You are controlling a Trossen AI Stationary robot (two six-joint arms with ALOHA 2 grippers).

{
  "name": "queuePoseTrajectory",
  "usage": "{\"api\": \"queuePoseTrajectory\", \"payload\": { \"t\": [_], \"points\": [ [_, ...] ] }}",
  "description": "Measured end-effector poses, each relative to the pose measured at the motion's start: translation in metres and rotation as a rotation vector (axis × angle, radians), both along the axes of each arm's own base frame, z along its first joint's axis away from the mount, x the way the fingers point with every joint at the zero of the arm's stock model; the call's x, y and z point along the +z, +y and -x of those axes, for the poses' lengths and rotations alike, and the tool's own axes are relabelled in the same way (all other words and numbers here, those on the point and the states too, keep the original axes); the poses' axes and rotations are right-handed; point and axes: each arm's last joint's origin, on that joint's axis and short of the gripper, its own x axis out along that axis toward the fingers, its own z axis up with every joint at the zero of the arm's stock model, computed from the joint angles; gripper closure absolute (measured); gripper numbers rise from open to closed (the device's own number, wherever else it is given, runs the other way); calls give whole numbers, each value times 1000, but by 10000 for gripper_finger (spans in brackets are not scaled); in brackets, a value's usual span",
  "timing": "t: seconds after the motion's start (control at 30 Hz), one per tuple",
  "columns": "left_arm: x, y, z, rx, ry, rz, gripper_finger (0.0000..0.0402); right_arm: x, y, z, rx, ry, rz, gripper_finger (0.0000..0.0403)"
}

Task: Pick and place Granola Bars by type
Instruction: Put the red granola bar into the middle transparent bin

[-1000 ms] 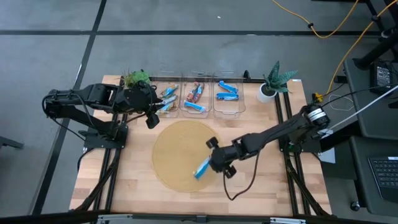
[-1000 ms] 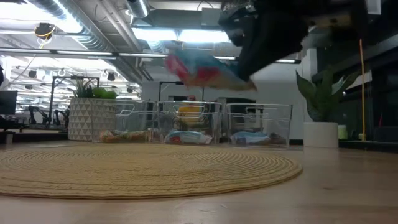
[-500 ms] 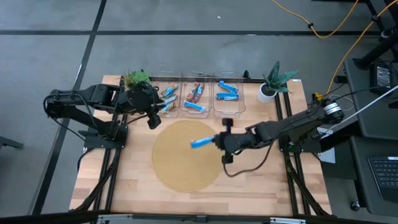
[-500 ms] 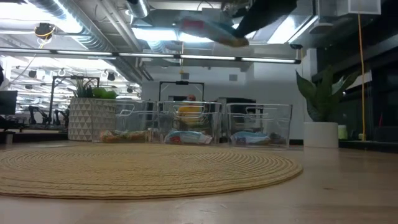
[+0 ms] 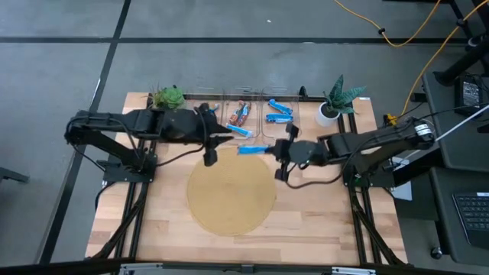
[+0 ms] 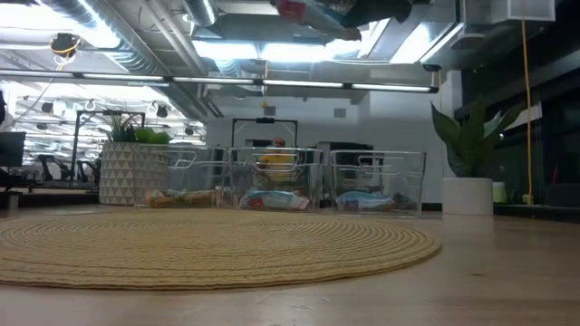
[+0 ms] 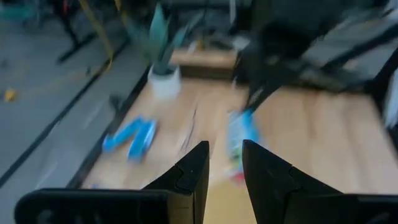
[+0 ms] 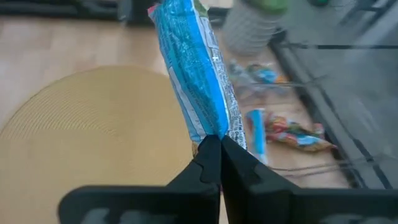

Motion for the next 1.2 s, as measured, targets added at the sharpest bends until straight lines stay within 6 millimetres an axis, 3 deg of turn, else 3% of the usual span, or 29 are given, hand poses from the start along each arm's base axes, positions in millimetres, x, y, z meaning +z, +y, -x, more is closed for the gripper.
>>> {"api": "queuePoseTrajectory", "payload": {
  "t": [0.23,0.5,0.77,1.2],
  "points": [
    [8,9,-16,-53,-130,-8,294,27,-19,23,-54,-77,76,399],
    [4,17,-37,-89,-190,16,197,40,-36,36,-63,-102,123,399],
    [-4,28,-46,-20,-184,65,123,41,-42,35,-15,-86,136,399],
    [-21,40,-62,21,-134,103,104,44,-43,33,13,-113,168,398]
  ]
}}
